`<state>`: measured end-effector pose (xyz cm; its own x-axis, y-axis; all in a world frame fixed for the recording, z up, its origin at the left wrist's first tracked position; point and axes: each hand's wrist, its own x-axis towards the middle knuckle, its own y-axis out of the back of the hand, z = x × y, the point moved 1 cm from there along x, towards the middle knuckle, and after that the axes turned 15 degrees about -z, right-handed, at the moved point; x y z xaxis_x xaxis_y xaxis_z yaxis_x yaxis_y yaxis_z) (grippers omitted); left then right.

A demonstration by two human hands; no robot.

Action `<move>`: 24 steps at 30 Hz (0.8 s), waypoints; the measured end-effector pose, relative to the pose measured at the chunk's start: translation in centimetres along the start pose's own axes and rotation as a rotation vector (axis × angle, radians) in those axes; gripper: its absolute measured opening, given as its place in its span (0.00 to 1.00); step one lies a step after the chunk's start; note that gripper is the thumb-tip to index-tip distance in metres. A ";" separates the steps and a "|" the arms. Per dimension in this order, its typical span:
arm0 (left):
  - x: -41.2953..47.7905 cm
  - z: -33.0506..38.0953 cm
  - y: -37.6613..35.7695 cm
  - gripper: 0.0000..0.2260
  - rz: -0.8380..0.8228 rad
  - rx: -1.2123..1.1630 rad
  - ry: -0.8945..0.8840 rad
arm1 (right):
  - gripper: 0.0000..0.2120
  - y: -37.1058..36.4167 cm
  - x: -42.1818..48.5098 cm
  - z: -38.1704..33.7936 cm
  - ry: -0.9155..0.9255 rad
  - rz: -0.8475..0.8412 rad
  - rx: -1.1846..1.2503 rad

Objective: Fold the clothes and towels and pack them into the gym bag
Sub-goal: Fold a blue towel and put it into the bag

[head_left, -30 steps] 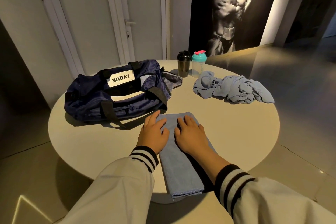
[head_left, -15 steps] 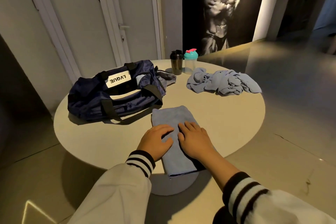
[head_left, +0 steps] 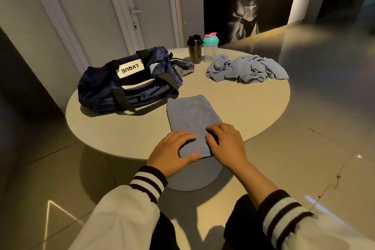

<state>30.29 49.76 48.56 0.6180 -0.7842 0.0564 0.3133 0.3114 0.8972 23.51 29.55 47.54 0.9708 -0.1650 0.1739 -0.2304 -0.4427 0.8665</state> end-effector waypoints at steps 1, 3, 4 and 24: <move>-0.2 0.0 0.0 0.31 -0.038 0.030 -0.008 | 0.19 0.1 -0.2 0.1 0.008 -0.004 0.019; -0.3 0.2 0.0 0.32 -0.099 0.113 -0.021 | 0.19 0.3 -0.4 0.4 0.042 -0.028 0.062; -0.3 0.3 0.0 0.30 -0.100 0.136 -0.030 | 0.18 0.3 -0.6 0.6 0.063 -0.043 0.088; 3.2 0.7 4.4 0.12 0.452 -0.826 0.216 | 0.20 5.0 2.7 -1.4 0.224 -0.153 0.493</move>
<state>33.12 48.19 53.01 0.8980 -0.4079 0.1650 0.3709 0.9035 0.2145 25.10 28.14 52.98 0.9736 0.1008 0.2049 -0.0373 -0.8151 0.5781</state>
